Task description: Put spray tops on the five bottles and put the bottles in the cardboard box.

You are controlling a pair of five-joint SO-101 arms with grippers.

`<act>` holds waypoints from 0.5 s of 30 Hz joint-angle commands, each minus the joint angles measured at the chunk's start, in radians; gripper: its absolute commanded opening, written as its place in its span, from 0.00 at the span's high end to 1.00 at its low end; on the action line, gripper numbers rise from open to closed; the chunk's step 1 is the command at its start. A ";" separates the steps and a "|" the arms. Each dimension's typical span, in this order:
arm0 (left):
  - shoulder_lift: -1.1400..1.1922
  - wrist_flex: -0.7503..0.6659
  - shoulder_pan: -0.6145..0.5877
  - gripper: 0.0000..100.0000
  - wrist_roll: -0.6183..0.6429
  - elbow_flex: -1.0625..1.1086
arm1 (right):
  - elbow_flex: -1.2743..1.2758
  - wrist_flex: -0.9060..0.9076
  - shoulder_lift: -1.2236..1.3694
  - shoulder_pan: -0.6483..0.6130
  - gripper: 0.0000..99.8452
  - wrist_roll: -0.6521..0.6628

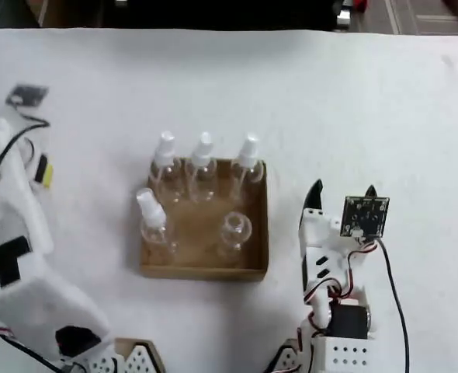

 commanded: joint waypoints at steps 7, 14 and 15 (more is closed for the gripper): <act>-0.501 0.384 0.114 0.98 -0.117 -0.333 | -0.011 -0.022 -0.008 -0.010 0.70 0.017; -0.765 0.483 0.240 0.98 -0.238 -0.364 | -0.015 -0.021 -0.008 -0.008 0.70 0.017; -0.794 0.483 0.240 0.98 -0.241 -0.364 | -0.015 -0.021 -0.008 -0.008 0.70 0.017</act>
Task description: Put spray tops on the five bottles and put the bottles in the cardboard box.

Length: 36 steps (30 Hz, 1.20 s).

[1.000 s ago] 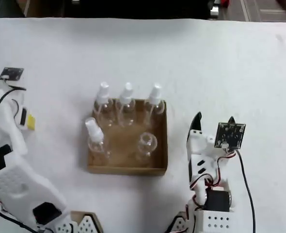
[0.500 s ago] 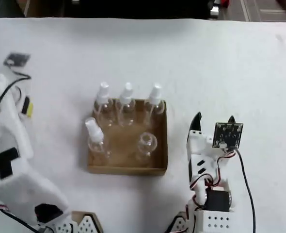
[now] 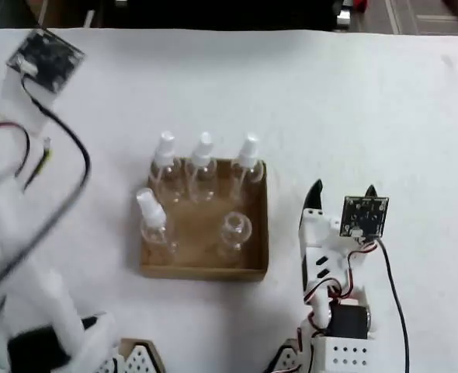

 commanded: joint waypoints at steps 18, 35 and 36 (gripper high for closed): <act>-0.570 0.014 0.367 0.98 0.051 -0.044 | -0.304 -0.013 -0.010 0.099 0.70 0.014; -0.570 -0.218 0.777 0.98 0.101 0.465 | -1.129 0.363 -0.010 -0.269 0.98 0.003; -0.570 -0.219 0.802 0.98 0.118 0.476 | -1.132 0.364 -0.008 -0.338 0.99 0.009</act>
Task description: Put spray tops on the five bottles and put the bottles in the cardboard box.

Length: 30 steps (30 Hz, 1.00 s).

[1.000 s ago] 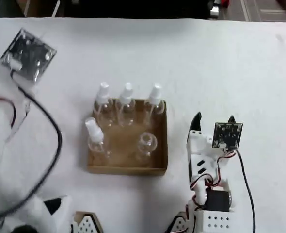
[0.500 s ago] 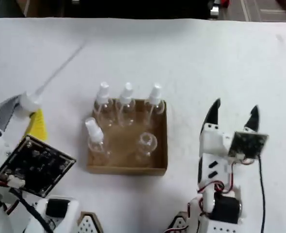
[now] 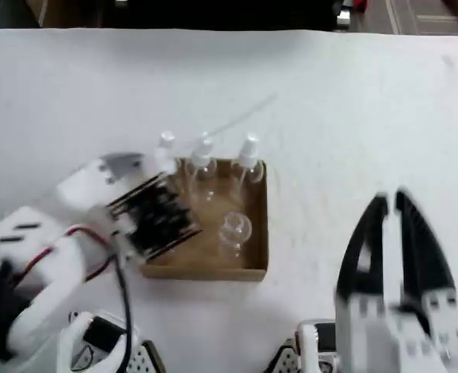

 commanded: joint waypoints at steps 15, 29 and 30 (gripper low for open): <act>-0.012 -0.044 0.426 0.98 0.110 0.078 | 0.020 0.111 0.019 -0.605 0.98 0.028; -0.018 -0.089 0.634 0.98 0.109 0.069 | 0.226 0.125 0.010 -0.567 0.98 0.196; -0.024 -0.091 0.634 0.98 0.109 0.069 | 0.226 0.128 0.010 -0.556 0.98 0.196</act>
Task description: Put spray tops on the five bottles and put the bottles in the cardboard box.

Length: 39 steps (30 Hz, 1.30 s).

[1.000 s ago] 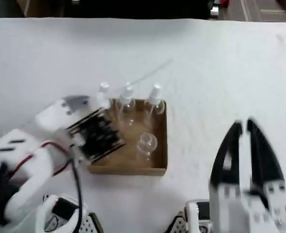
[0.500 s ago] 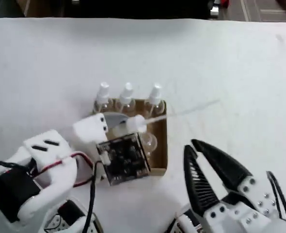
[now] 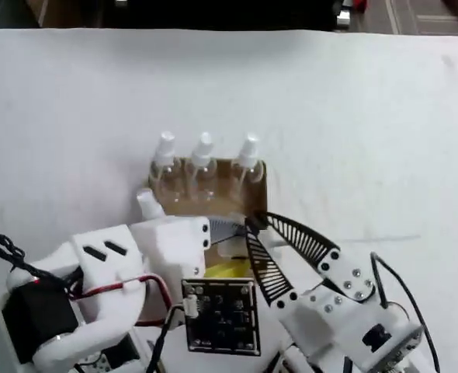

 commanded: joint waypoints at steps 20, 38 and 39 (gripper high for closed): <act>-0.289 -0.112 0.018 0.98 0.071 -0.005 | 0.049 0.090 0.002 0.065 0.98 0.015; -0.320 -0.183 -0.145 0.98 0.103 0.038 | -0.365 0.389 0.002 0.065 0.98 0.232; -0.320 -0.176 -0.183 0.98 0.103 0.028 | -0.367 0.409 0.002 0.065 0.98 0.285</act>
